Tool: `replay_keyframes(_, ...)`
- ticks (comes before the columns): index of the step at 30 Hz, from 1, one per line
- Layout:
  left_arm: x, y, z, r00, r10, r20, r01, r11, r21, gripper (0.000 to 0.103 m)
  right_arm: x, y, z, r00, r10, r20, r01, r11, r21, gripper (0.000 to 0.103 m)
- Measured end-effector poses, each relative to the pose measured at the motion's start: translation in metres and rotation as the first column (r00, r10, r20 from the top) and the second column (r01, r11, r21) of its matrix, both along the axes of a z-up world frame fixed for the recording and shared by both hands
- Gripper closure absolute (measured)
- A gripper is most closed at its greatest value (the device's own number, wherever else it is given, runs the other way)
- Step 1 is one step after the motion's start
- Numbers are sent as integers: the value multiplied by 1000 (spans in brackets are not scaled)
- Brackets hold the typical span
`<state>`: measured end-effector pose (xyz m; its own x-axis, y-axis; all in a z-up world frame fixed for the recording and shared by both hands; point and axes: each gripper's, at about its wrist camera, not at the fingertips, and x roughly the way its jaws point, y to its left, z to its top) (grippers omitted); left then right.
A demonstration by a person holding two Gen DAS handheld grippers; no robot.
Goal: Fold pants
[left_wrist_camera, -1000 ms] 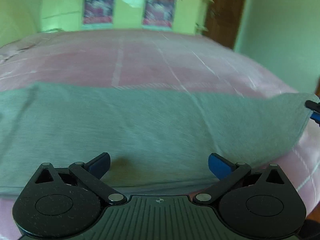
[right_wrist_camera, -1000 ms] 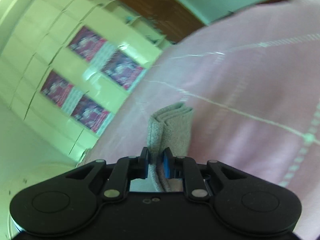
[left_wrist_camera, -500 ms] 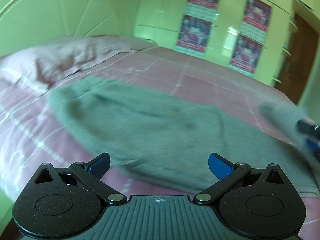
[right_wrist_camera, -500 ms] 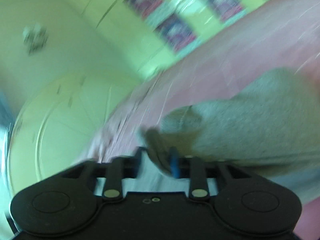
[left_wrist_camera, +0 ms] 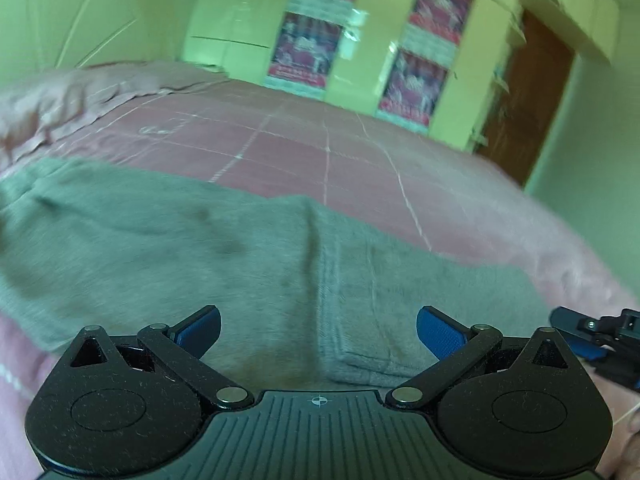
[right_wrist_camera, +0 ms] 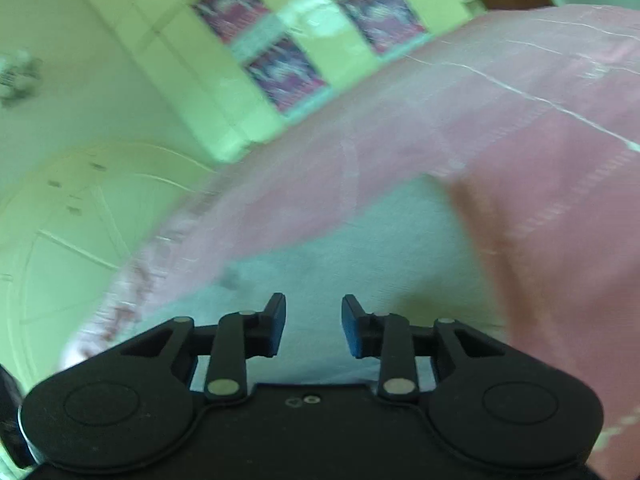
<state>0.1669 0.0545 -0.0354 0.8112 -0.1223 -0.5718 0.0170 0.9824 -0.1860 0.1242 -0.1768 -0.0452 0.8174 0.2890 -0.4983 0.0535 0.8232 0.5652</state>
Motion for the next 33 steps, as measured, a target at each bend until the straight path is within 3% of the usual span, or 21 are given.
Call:
replay_keyframes(1, 8, -13, -7, 998, -13, -54, 16, 998, 67, 0, 5, -4, -14, 997, 1, -72, -2, 1000, -4, 90)
replay_keyframes(2, 16, -26, -19, 991, -35, -130, 50, 992, 119, 0, 6, -8, -25, 996, 21, -82, -18, 999, 37, 92)
replay_keyframes(4, 13, -32, -28, 994, -33, -102, 49, 987, 154, 0, 5, -18, -28, 997, 18, -80, -10, 994, 107, 95)
replay_keyframes(5, 12, -31, -27, 995, -37, -98, 52, 987, 150, 0, 3, -22, -24, 997, 17, -72, -8, 993, 122, 94)
replay_keyframes(8, 8, -24, -17, 996, -31, -79, 40, 992, 123, 0, -15, -26, -2, 998, -17, 66, 14, 999, 50, 80)
replay_keyframes(12, 3, -20, 3, 998, -3, 56, 1, 999, 46, 0, -11, -42, 9, 994, -57, 93, 56, 998, 16, 81)
replay_keyframes(15, 12, -31, 12, 994, -22, 104, 22, 1000, 3, 0, -5, -44, 13, 996, -33, 82, 36, 999, -24, 85)
replay_keyframes(19, 23, -57, 6, 994, -69, 80, 67, 997, 23, 0, -8, -8, 4, 974, 215, 70, -208, 974, -89, 86)
replay_keyframes(21, 22, -62, -5, 997, -73, 35, 73, 997, 22, 0, -2, 13, -10, 960, 281, -17, -281, 952, -125, 89)
replay_keyframes(23, 20, -64, -20, 996, -48, -69, 53, 996, 75, 0, -1, 21, -17, 953, 295, -66, -301, 943, -138, 93)
replay_keyframes(24, 14, -61, -24, 996, -42, -79, 47, 997, 62, 0, -5, 23, -14, 951, 304, -52, -308, 939, -152, 92)
replay_keyframes(26, 3, -50, -20, 999, -23, -25, 24, 999, 34, 0, -9, 19, -4, 952, 307, -1, -305, 943, -132, 89)
replay_keyframes(30, 7, -42, -21, 998, 11, -54, -5, 995, 103, 0, -9, 1, 15, 971, 217, 102, -206, 973, -103, 84)
replay_keyframes(31, 9, -41, -25, 997, 6, -75, 1, 996, 94, 0, -5, 0, 13, 977, 192, 88, -181, 976, -118, 83)
replay_keyframes(33, 6, -41, -27, 998, 5, -60, 0, 995, 97, 0, 10, 5, -5, 986, 165, -33, -168, 971, -171, 88)
